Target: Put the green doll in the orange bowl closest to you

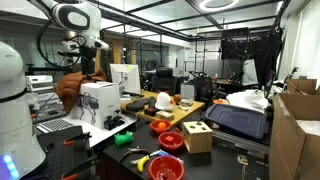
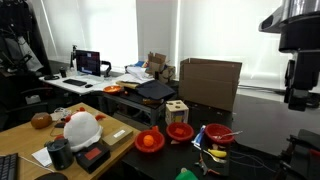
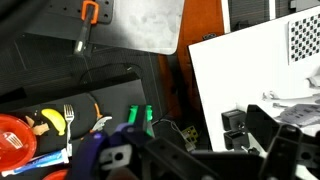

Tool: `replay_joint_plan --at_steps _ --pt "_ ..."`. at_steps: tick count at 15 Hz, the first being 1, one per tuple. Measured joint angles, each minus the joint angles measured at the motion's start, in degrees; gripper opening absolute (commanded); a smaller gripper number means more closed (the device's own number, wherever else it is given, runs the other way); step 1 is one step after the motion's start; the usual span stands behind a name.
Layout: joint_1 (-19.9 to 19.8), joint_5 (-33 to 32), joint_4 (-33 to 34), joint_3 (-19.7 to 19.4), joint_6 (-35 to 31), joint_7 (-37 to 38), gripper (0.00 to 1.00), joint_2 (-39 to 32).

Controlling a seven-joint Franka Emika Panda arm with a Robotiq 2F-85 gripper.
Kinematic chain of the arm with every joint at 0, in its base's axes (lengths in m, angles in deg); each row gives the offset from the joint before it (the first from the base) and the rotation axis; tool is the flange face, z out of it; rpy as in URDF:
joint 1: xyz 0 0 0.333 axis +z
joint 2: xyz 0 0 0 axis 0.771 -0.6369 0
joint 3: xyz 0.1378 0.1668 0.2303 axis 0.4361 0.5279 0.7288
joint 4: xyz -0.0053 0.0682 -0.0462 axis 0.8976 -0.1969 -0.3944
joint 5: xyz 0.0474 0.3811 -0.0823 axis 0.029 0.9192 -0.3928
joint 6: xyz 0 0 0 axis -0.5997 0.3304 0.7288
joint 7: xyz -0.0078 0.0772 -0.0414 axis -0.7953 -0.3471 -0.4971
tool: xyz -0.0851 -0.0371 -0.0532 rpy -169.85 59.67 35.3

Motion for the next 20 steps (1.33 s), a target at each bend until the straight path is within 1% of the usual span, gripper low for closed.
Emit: replay_joint_plan --at_steps 2,5,8,10,13,16,20 --pt "-0.8 -1.0 0.1 -0.1 0.0 0.0 1.00 0.0" --pt "-3.7 -5.0 1.0 -0.7 0.1 0.0 1.00 0.0" --pt "-7.1 -9.0 3.3 -2.4 0.1 -1.0 1.00 -1.1" --pt "-9.1 -10.9 5.3 -4.0 -0.1 -2.5 1.00 -3.2" --pt "-12.2 -14.3 8.9 -6.3 -2.5 -4.7 1.00 -8.7" --pt "-14.9 -17.8 13.0 -7.3 -6.7 -4.9 1.00 -16.3" --pt "-15.9 -19.2 19.1 -7.9 -10.6 -4.9 1.00 -27.0"
